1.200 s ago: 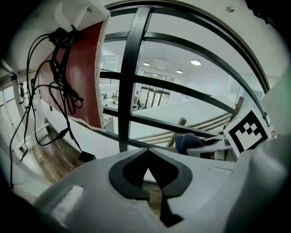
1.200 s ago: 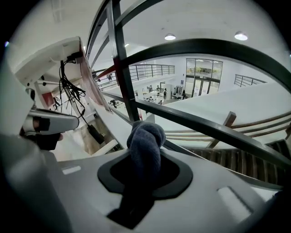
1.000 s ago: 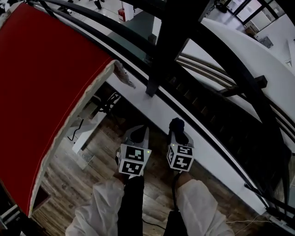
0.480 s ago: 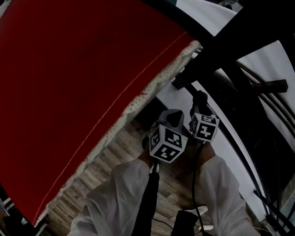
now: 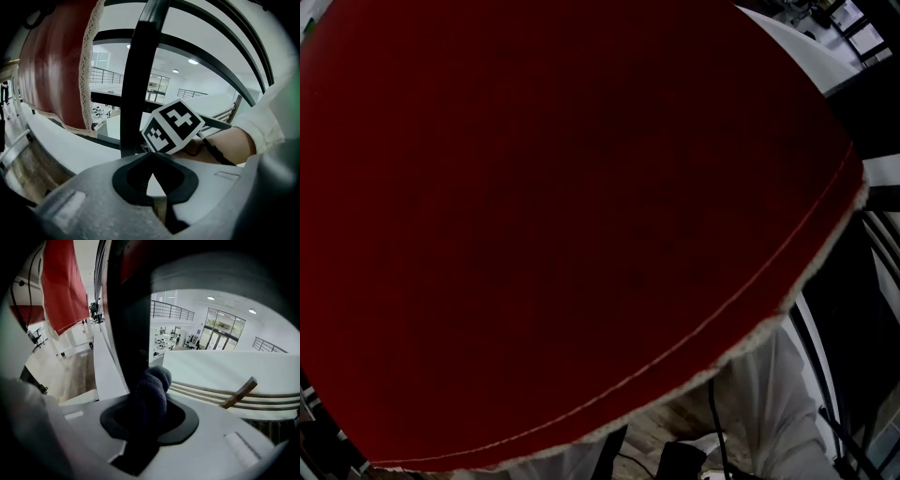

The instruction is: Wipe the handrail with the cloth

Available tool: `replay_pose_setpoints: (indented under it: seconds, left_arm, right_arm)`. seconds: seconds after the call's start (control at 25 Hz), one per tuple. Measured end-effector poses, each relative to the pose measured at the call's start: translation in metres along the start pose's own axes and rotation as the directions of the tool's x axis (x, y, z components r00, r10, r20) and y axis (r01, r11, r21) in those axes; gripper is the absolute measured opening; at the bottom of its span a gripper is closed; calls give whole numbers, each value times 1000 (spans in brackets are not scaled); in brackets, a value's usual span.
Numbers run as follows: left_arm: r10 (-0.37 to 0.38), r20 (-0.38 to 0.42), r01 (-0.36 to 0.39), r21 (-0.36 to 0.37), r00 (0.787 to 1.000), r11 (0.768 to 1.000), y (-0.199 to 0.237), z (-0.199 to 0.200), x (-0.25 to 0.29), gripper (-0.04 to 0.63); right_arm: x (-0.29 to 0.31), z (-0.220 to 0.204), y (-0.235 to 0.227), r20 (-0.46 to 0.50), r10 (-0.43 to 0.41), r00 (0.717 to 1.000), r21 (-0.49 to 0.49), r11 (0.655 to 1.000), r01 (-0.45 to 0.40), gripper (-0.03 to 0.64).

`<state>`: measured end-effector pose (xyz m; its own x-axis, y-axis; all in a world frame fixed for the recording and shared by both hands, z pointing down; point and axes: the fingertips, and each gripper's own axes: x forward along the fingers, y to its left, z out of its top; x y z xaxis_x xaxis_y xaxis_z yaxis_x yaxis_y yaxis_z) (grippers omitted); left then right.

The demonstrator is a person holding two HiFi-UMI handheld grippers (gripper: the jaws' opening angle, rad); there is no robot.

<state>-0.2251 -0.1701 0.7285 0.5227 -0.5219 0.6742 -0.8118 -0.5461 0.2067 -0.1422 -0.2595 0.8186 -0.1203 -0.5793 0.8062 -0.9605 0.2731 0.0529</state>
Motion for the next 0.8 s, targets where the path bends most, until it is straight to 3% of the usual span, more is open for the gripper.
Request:
replay_pose_setpoints:
  seconds: [0.6,0.8]
  left_arm:
    - [-2,-10,2,-5,1000,1000,-2,-11,-3,2]
    - [13,-15,-13,2,1000,1000,-15,-18,8,3]
  right_arm:
    - [3,-10,-10,-21,-42,999,13,999,42,95]
    - [-2,-33,-34,-12,-67,998,8,998,67,95]
